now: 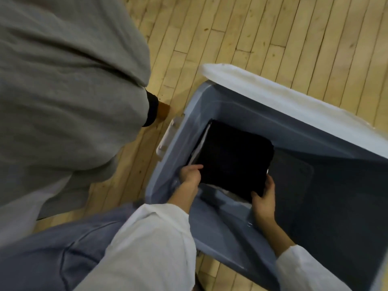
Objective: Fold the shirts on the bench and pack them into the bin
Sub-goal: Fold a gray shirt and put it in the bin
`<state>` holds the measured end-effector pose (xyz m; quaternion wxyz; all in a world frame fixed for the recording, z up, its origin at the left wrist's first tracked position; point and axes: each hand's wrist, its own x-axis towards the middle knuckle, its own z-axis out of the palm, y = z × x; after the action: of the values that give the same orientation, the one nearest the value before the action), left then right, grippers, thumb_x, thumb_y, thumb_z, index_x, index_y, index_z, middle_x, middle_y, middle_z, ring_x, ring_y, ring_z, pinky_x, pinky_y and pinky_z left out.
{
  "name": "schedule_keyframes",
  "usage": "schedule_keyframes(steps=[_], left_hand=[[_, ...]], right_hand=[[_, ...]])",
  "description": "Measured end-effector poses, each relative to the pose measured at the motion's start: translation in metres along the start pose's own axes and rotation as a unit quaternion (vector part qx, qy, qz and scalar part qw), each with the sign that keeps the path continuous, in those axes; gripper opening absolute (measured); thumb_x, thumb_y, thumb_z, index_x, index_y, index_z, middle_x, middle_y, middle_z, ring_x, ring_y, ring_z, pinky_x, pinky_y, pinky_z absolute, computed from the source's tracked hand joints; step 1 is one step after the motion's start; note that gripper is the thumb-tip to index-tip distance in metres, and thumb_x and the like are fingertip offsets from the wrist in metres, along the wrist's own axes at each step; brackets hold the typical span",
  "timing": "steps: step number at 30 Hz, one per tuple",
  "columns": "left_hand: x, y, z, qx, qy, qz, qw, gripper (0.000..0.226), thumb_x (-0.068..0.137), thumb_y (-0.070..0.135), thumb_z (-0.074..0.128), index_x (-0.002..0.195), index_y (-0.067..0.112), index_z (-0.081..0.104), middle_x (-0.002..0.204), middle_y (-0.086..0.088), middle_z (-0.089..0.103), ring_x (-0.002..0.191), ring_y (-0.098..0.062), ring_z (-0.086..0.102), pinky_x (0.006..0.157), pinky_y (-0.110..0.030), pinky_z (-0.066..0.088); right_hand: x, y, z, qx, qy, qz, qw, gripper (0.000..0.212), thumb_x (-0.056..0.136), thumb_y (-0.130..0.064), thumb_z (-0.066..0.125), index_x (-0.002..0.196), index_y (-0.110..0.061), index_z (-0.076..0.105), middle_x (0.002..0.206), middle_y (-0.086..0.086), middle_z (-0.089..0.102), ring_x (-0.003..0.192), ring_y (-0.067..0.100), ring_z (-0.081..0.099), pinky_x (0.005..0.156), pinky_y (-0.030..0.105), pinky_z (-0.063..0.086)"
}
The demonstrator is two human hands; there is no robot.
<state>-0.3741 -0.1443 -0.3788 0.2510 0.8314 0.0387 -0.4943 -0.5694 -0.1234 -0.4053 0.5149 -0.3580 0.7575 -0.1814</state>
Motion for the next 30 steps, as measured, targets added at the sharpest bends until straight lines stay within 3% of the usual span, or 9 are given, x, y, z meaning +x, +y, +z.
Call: schedule_keyframes(steps=[4,7,10,12,14,17,20,24,30], left_hand=[[-0.005,-0.001,0.011,0.014,0.112,0.06,0.992,0.034,0.081,-0.012,0.047,0.103,0.003,0.068,0.116,-0.018,0.063,0.11,-0.035,0.058,0.097,-0.039,0.046],[-0.002,-0.009,0.011,0.193,0.114,0.114,0.968,0.031,0.085,-0.002,0.051,0.112,0.006,0.064,0.13,-0.015,0.049,0.118,-0.035,0.049,0.101,-0.044,0.041],[-0.004,-0.02,0.004,0.455,0.095,0.253,0.849,0.033,0.091,0.006,0.045,0.12,0.01,0.058,0.136,-0.011,0.039,0.123,-0.03,0.04,0.105,-0.039,0.034],[-0.007,-0.025,0.003,0.574,0.029,0.342,0.743,0.036,0.091,0.006,0.043,0.125,0.012,0.051,0.138,-0.011,0.036,0.123,-0.028,0.038,0.104,-0.037,0.031],[-0.008,-0.029,0.004,0.644,-0.062,0.315,0.694,0.046,0.09,0.007,0.048,0.135,0.013,0.041,0.145,-0.013,0.027,0.128,-0.03,0.033,0.107,-0.04,0.03],[-0.006,-0.023,0.004,0.667,-0.164,0.208,0.696,0.064,0.091,0.01,0.05,0.148,0.016,0.023,0.157,-0.01,0.002,0.14,-0.035,0.016,0.113,-0.051,0.022],[-0.014,-0.004,0.001,0.668,-0.205,0.185,0.691,0.056,0.095,0.016,0.045,0.148,0.016,0.027,0.156,-0.012,0.008,0.138,-0.036,0.021,0.112,-0.049,0.025],[-0.041,0.031,-0.006,0.557,-0.193,0.206,0.781,0.041,0.1,0.027,0.036,0.136,0.008,0.045,0.141,-0.018,0.037,0.12,-0.036,0.047,0.1,-0.044,0.041],[-0.124,0.125,-0.085,0.335,-0.041,0.356,0.871,0.025,0.097,0.015,0.04,0.107,-0.001,0.057,0.113,-0.021,0.055,0.102,-0.037,0.056,0.085,-0.043,0.047]], right_hand=[[-0.015,-0.002,0.009,-0.003,0.0,-0.035,0.999,0.071,0.087,0.0,0.054,0.144,-0.032,0.027,0.141,0.006,0.039,0.125,0.023,0.045,0.104,0.045,0.042],[-0.014,-0.004,0.017,-0.146,0.058,-0.032,0.987,0.07,0.084,0.002,0.055,0.146,-0.016,0.027,0.149,0.016,0.026,0.13,0.036,0.038,0.105,0.049,0.037],[-0.002,-0.02,0.03,-0.209,0.126,-0.155,0.957,0.064,0.083,0.002,0.058,0.143,-0.003,0.035,0.15,0.023,0.025,0.138,0.038,0.027,0.113,0.044,0.026],[0.004,-0.024,0.042,-0.273,0.078,-0.257,0.924,0.064,0.084,-0.004,0.061,0.143,-0.002,0.035,0.151,0.022,0.026,0.141,0.037,0.023,0.115,0.043,0.021],[0.009,-0.018,0.052,-0.363,-0.001,-0.247,0.899,0.069,0.092,-0.024,0.058,0.149,-0.008,0.023,0.157,0.018,0.015,0.145,0.034,0.011,0.118,0.043,0.01],[0.018,0.0,0.051,-0.48,-0.077,-0.139,0.863,0.078,0.096,-0.052,0.038,0.152,-0.014,0.0,0.159,0.012,-0.006,0.147,0.027,-0.008,0.119,0.041,-0.003],[0.023,-0.019,0.046,-0.486,-0.13,-0.071,0.861,0.078,0.095,-0.053,0.039,0.152,-0.014,0.002,0.159,0.013,-0.006,0.147,0.027,-0.007,0.118,0.041,-0.001],[0.006,-0.085,0.041,-0.251,-0.142,-0.007,0.958,0.058,0.098,-0.041,0.042,0.144,-0.006,0.033,0.146,0.019,0.038,0.129,0.033,0.041,0.105,0.04,0.035],[-0.088,-0.225,0.061,0.004,-0.223,-0.107,0.969,0.029,0.101,-0.026,0.039,0.11,-0.007,0.059,0.095,0.009,0.063,0.086,0.022,0.058,0.065,0.027,0.045]])
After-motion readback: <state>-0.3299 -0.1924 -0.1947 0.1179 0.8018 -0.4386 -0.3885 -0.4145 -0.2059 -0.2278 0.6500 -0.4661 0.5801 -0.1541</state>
